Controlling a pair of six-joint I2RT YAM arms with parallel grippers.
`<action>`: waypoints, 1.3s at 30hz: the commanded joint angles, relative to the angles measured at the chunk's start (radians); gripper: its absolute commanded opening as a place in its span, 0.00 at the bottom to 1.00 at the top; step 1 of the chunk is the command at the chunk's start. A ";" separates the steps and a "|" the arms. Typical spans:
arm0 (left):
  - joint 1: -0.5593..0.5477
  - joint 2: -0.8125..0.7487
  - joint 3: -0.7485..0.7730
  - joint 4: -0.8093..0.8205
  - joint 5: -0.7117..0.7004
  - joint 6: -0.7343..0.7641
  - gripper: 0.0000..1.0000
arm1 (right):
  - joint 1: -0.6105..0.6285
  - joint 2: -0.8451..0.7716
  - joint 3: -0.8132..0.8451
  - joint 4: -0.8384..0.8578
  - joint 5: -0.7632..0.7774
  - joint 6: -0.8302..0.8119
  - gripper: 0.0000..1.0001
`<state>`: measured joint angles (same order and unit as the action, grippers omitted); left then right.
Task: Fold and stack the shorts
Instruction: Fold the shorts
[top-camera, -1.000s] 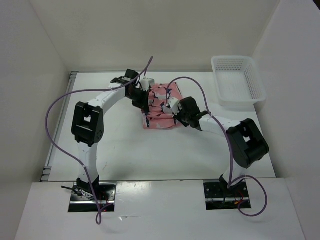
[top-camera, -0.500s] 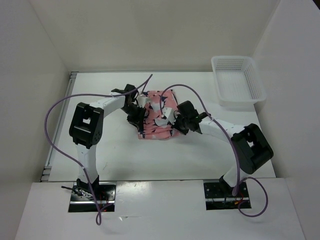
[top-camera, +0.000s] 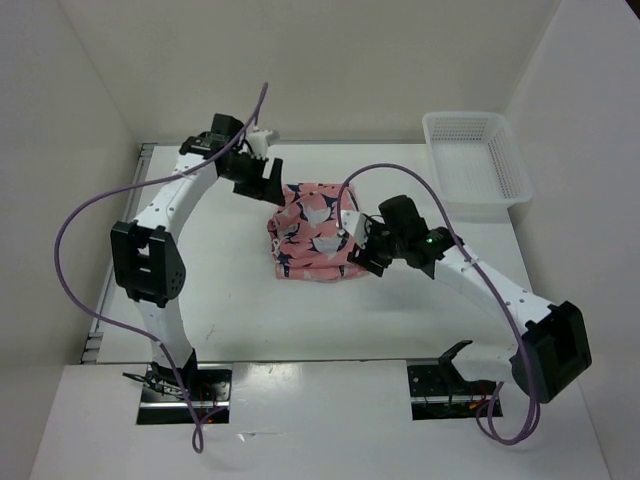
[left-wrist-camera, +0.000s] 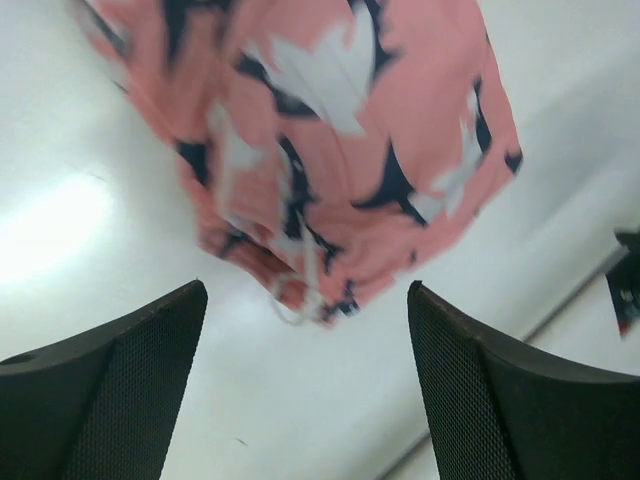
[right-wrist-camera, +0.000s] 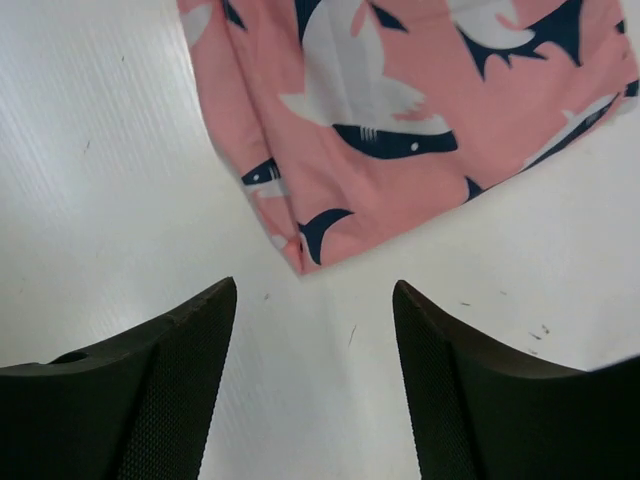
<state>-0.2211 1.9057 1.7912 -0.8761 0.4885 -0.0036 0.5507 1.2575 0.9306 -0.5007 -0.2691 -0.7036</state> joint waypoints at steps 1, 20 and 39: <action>0.020 0.115 0.065 0.055 -0.039 0.004 0.88 | -0.008 0.040 0.017 0.049 -0.009 0.056 0.67; -0.017 0.368 0.166 0.112 -0.107 0.004 0.10 | -0.008 0.370 -0.036 0.261 0.091 0.046 0.00; 0.003 0.371 0.221 0.154 -0.093 0.004 0.72 | 0.022 0.321 0.008 0.252 0.165 -0.048 0.61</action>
<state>-0.2127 2.3051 2.0247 -0.7322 0.3866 -0.0063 0.5644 1.6218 0.8734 -0.2623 -0.1074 -0.7773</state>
